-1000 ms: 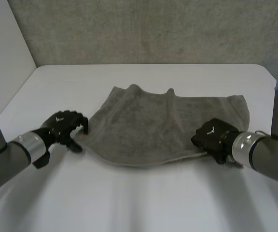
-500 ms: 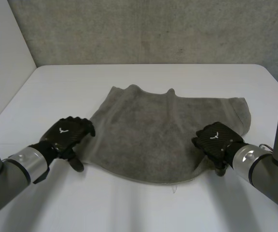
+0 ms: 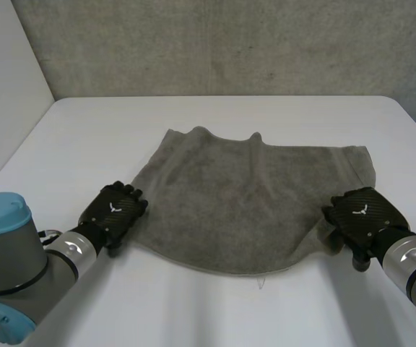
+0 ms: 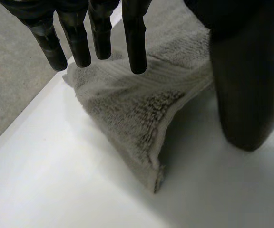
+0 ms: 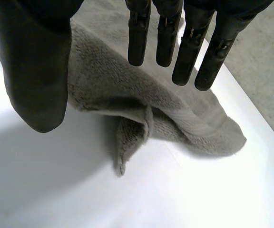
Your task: Fold the towel.
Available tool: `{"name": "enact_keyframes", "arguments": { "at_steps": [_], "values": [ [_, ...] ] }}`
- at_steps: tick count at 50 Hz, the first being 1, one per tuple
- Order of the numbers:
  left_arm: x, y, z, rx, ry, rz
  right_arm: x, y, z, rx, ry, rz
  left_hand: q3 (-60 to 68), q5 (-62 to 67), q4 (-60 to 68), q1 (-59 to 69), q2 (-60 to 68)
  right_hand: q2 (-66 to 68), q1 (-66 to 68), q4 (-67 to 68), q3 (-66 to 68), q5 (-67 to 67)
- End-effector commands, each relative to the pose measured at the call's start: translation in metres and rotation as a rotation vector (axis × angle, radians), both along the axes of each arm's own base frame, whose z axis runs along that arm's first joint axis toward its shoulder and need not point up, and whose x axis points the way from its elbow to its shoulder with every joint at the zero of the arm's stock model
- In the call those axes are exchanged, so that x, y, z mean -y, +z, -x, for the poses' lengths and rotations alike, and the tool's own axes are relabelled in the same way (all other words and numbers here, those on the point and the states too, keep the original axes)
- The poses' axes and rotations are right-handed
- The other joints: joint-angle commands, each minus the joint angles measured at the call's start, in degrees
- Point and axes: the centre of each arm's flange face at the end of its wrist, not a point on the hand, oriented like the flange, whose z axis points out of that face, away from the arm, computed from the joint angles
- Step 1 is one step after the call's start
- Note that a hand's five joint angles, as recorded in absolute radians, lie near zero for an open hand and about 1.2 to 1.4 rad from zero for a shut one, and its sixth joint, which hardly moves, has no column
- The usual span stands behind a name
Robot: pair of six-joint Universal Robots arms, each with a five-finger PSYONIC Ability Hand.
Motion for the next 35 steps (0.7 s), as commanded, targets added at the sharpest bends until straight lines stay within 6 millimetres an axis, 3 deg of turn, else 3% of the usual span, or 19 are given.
{"name": "enact_keyframes", "arguments": {
  "at_steps": [1,8,16,24,31,35],
  "values": [
    [0.009,0.007,0.0,-0.016,0.037,0.024,0.005,-0.003,0.003,0.055,-0.04,-0.024,5.89,4.7,5.81,5.43,5.66,-1.35,-1.23,-0.58,-1.12,0.74],
    [0.014,0.014,0.004,-0.085,0.055,0.009,0.002,-0.01,0.002,0.147,-0.077,-0.088,9.94,8.75,9.86,9.48,9.72,-1.52,-1.4,-0.75,-1.29,0.57],
    [0.014,0.01,0.006,-0.092,0.049,-0.004,0.014,-0.017,0.004,0.175,-0.107,-0.058,20.71,19.52,20.63,20.24,20.48,-0.01,0.12,0.76,0.23,2.09],
    [0.015,0.009,0.006,-0.093,0.052,-0.01,0.04,-0.015,0.041,0.184,-0.251,-0.03,43.54,42.35,43.46,43.08,43.32,6.53,6.66,7.3,6.77,8.63],
    [0.016,0.011,0.006,-0.096,0.054,-0.001,0.04,-0.016,0.055,0.178,-0.302,-0.04,57.18,55.99,57.1,56.72,56.96,10.59,10.71,11.36,10.82,12.68],
    [0.017,0.014,0.006,-0.099,0.056,0.007,0.039,-0.019,0.059,0.182,-0.309,-0.056,58.88,57.69,58.8,58.42,58.66,9.92,10.04,10.69,10.15,12.01]
  ]
}}
